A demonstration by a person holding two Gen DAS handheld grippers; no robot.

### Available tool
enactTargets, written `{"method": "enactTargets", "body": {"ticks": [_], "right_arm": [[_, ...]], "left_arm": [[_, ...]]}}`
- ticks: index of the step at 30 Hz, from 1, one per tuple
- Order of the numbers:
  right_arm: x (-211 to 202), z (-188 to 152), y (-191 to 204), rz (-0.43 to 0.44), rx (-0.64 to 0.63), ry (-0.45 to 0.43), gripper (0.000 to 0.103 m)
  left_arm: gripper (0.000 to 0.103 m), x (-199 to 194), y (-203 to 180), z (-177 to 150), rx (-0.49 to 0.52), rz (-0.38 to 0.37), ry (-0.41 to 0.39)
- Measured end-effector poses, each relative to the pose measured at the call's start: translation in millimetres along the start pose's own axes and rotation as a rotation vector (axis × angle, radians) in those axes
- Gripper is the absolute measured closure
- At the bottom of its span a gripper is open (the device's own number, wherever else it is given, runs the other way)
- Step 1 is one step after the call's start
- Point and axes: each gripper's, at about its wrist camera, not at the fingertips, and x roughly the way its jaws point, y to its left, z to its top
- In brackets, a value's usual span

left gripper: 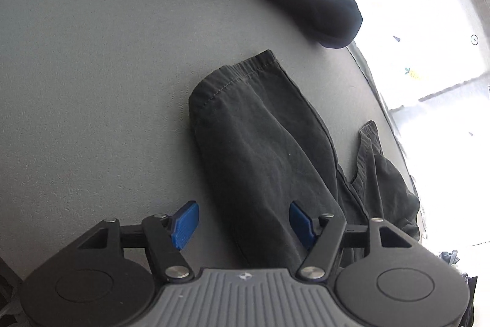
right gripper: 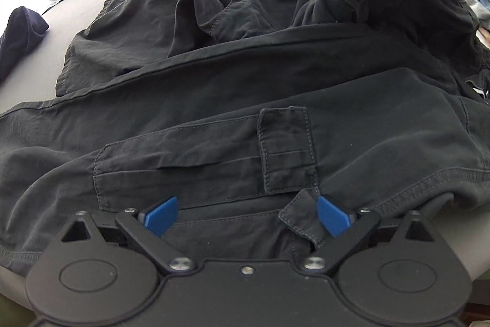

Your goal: Fold clothes

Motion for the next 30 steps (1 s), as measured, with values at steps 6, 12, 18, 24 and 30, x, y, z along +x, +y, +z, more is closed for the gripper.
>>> {"method": "enactTargets", "body": {"ticks": [6, 12, 18, 24, 30], "right_arm": [[3, 5, -20, -0.035, 0.03, -0.006, 0.004], [9, 5, -36, 0.004, 0.045, 0.015, 0.004], [15, 6, -50, 0.037, 0.047, 0.032, 0.004], [21, 6, -47, 0.029, -0.019, 0.027, 0.001], [27, 6, -44, 0.022, -0.086, 0.021, 0.0]], "left_arm": [[0.096, 8, -81, -16, 0.334, 0.138, -0.14], [0.088, 39, -195, -77, 0.838, 0.087, -0.126], [0.079, 97, -192, -103, 0.72, 0.003, 0.144], [0.077, 58, -179, -85, 0.624, -0.014, 0.021], [0.065, 70, -194, -76, 0.726, 0.101, -0.052]]}}
